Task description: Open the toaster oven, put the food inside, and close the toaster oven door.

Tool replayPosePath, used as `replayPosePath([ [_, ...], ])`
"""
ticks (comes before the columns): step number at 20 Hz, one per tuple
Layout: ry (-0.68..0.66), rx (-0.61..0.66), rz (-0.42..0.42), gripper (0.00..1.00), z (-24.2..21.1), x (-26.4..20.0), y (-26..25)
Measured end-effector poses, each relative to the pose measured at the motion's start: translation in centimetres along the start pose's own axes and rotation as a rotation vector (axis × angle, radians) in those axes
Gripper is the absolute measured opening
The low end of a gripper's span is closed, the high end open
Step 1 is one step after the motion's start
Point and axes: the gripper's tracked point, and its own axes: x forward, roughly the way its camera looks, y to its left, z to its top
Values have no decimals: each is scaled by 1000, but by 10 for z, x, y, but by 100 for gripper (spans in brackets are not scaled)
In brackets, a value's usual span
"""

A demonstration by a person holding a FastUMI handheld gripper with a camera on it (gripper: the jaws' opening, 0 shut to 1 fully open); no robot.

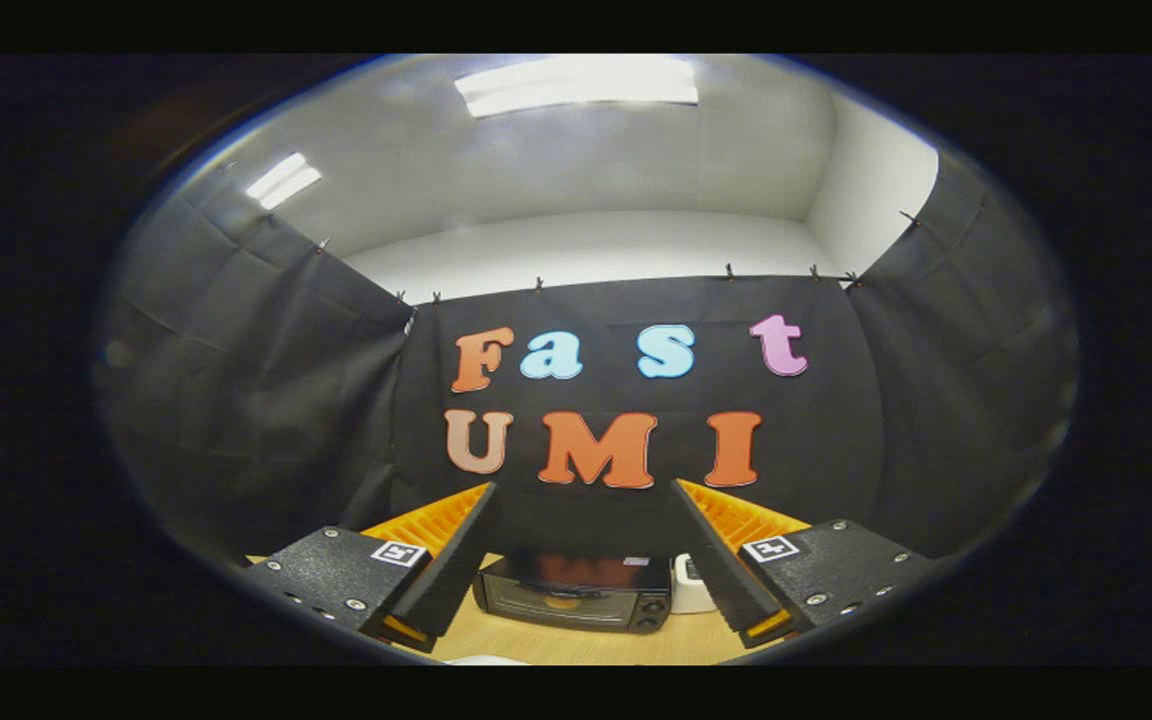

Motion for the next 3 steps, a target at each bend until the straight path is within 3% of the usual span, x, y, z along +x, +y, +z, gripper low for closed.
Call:
replayPosePath([
  [3, 5, 20, 7, 99, -2, 6, 1],
])
